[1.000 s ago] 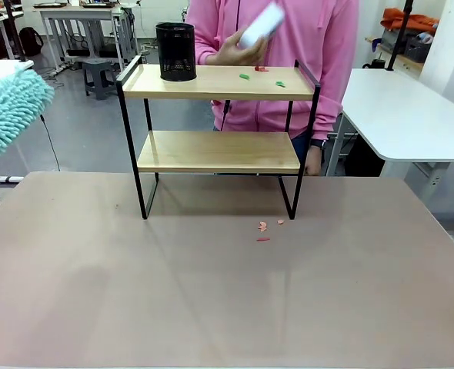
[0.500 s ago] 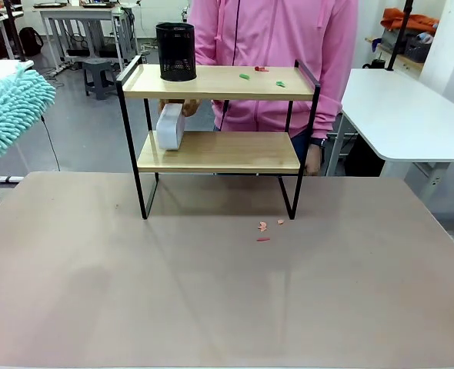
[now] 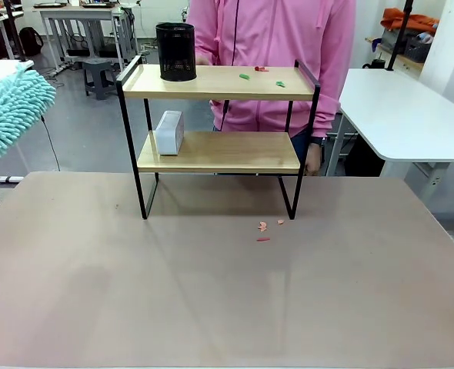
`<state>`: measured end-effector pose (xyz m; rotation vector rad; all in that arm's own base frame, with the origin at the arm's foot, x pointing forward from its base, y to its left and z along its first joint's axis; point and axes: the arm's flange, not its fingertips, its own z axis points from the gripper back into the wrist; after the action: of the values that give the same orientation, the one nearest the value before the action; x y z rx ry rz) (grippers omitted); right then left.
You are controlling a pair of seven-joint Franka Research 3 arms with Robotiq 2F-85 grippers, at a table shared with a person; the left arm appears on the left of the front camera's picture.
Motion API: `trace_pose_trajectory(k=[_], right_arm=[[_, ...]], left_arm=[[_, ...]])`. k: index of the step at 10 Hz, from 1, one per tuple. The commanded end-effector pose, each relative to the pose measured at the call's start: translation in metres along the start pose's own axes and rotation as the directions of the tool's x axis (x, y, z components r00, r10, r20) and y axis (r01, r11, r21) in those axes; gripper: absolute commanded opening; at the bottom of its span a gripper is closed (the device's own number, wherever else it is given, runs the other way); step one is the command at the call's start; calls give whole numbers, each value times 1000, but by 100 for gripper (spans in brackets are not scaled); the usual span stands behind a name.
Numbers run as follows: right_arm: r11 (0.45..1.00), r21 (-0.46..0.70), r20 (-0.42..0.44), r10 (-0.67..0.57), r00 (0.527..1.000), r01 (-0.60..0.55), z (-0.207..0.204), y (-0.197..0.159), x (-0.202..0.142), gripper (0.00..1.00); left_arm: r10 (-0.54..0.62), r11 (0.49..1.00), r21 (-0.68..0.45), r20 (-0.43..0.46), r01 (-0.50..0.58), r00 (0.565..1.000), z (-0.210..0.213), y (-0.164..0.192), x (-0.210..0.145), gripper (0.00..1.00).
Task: Clean the shelf.
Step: Clean the remaining tier of the Shelf with the Duster once objects are removed.
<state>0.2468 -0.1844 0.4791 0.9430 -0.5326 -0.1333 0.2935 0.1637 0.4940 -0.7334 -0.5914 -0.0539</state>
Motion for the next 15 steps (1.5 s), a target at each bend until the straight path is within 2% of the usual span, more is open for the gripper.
trace_pose_trajectory(k=[1,5,7,8,9,11,12,13,14,15], right_arm=[[999,23,18,23,1000,-23,0,1,3,100],[999,23,18,23,1000,-23,0,1,3,100],[999,23,18,23,1000,-23,0,1,3,100],[999,23,18,23,1000,-23,0,1,3,100],[999,23,18,23,1000,-23,0,1,3,100],[999,23,18,23,1000,-23,0,1,3,100],[999,23,18,23,1000,-23,0,1,3,100],[999,23,18,23,1000,-23,0,1,3,100],[999,23,18,23,1000,-23,0,1,3,100],[999,23,18,23,1000,-23,0,1,3,100]], left_arm=[[-20,1000,-10,7,20,1000,-1,0,-2,12],[-20,1000,-10,7,20,1000,-1,0,-2,12],[49,999,6,-10,-49,999,6,-14,7,12],[99,992,75,3,-99,995,14,-41,20,12],[56,997,57,-2,-56,998,23,-85,39,12],[34,984,176,16,-36,999,22,-169,85,12],[-36,987,160,15,33,999,16,-214,103,12],[-87,984,157,9,85,996,-1,-258,111,12],[-148,974,168,-46,154,988,-25,-287,107,12],[-192,962,189,-57,199,980,-52,-306,95,12]])
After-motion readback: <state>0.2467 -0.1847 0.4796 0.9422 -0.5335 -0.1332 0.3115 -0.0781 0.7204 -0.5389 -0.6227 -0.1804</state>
